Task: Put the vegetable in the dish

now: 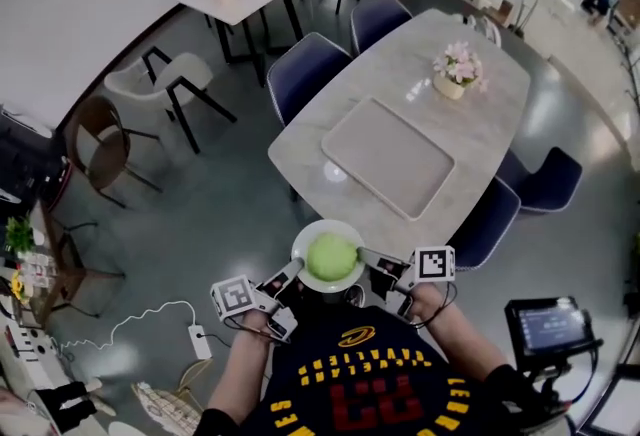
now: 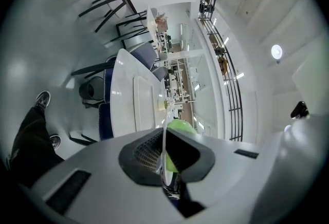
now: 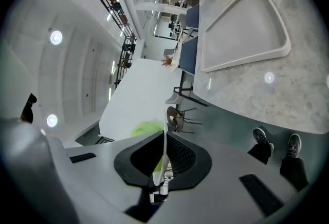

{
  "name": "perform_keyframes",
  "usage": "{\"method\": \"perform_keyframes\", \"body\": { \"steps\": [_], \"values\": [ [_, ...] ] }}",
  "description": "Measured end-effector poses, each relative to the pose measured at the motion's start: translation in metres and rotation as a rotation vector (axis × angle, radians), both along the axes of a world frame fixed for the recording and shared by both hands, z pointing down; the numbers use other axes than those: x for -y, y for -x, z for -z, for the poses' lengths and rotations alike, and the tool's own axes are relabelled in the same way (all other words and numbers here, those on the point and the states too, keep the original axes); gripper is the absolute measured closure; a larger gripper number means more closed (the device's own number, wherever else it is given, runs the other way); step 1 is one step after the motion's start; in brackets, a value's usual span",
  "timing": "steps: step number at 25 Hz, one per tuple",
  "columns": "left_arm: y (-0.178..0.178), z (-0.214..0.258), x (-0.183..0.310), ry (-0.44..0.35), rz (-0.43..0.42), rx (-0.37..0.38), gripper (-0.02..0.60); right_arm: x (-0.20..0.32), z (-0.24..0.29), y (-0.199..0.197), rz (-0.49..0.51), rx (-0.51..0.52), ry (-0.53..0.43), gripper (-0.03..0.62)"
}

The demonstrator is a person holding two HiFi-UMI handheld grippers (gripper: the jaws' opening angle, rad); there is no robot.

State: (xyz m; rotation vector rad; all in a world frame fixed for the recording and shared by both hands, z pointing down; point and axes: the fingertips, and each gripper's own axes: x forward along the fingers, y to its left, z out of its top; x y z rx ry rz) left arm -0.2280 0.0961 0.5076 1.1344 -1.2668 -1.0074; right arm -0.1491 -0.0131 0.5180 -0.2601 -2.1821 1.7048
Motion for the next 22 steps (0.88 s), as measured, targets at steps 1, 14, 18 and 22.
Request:
{"method": "perform_keyframes", "body": {
  "steps": [1, 14, 18, 22],
  "values": [
    [0.003, -0.001, 0.007, 0.007, -0.017, -0.004, 0.566, 0.006, -0.001, 0.000, -0.016, -0.006, 0.001, 0.574],
    [0.074, -0.005, 0.119, 0.004, -0.313, 0.034, 0.566, 0.091, -0.007, 0.041, -0.312, -0.050, -0.006, 0.574],
    [0.107, -0.004, 0.168, -0.044, -0.411, 0.019, 0.566, 0.128, -0.009, 0.069, -0.413, -0.039, -0.002, 0.574],
    [0.133, -0.001, 0.201, -0.060, -0.512, 0.015, 0.566, 0.148, -0.008, 0.087, -0.521, -0.061, 0.008, 0.574]
  ]
}}
